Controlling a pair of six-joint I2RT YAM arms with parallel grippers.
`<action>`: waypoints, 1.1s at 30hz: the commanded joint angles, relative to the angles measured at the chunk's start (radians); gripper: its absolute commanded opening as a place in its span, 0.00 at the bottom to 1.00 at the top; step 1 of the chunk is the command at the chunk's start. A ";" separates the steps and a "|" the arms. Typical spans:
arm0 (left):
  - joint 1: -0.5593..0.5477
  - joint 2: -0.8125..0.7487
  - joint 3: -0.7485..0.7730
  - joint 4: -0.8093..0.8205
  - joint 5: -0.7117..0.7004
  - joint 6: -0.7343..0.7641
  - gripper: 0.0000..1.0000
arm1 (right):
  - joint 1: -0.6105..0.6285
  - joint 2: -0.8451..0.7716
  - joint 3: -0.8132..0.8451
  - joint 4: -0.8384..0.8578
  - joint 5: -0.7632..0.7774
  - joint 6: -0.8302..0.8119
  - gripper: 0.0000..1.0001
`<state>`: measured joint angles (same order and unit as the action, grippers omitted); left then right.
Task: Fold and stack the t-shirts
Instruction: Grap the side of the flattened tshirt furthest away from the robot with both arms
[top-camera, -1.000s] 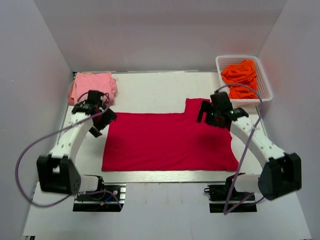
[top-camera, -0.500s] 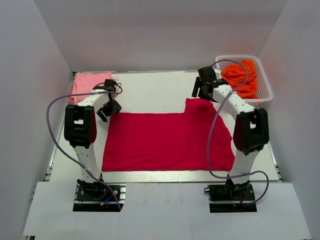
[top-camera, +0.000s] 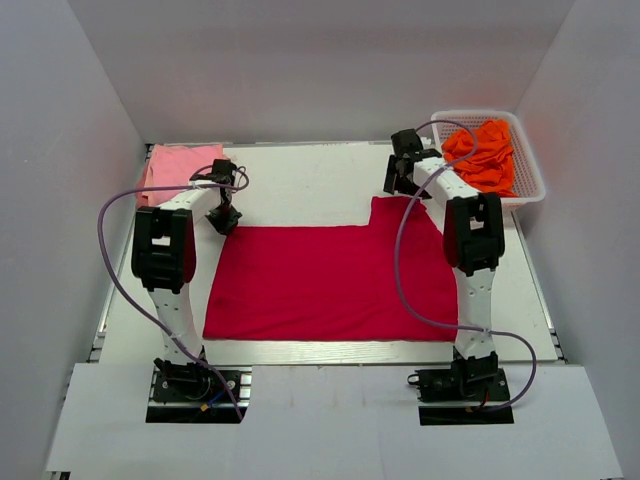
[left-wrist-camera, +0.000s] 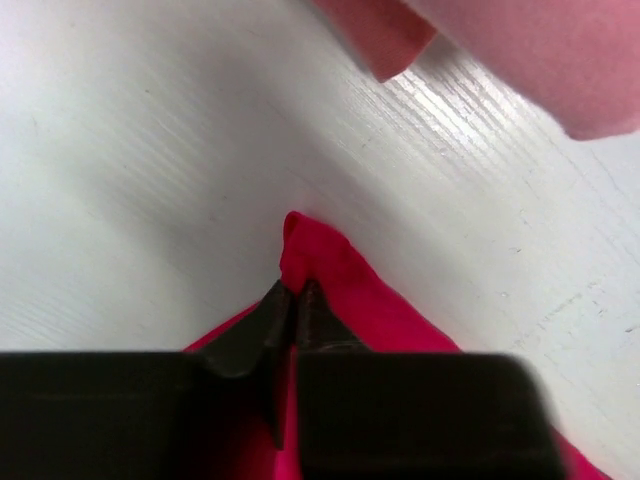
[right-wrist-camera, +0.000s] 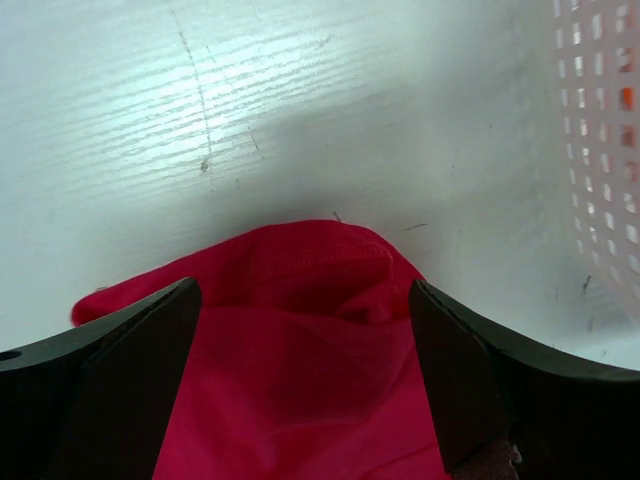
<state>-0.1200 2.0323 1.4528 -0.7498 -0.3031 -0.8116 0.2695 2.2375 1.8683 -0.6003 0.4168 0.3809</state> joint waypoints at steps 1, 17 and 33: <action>-0.001 0.034 -0.039 -0.011 0.041 0.023 0.08 | -0.007 0.033 0.032 0.014 0.008 -0.022 0.90; -0.010 -0.017 -0.003 -0.019 0.022 0.054 0.00 | -0.013 -0.058 -0.077 0.148 -0.090 -0.062 0.00; -0.020 -0.380 -0.319 0.050 0.064 0.015 0.00 | -0.007 -0.722 -0.730 0.261 -0.047 -0.014 0.00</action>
<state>-0.1276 1.7813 1.1786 -0.7345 -0.2497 -0.7773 0.2592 1.6012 1.2045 -0.3580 0.3611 0.3386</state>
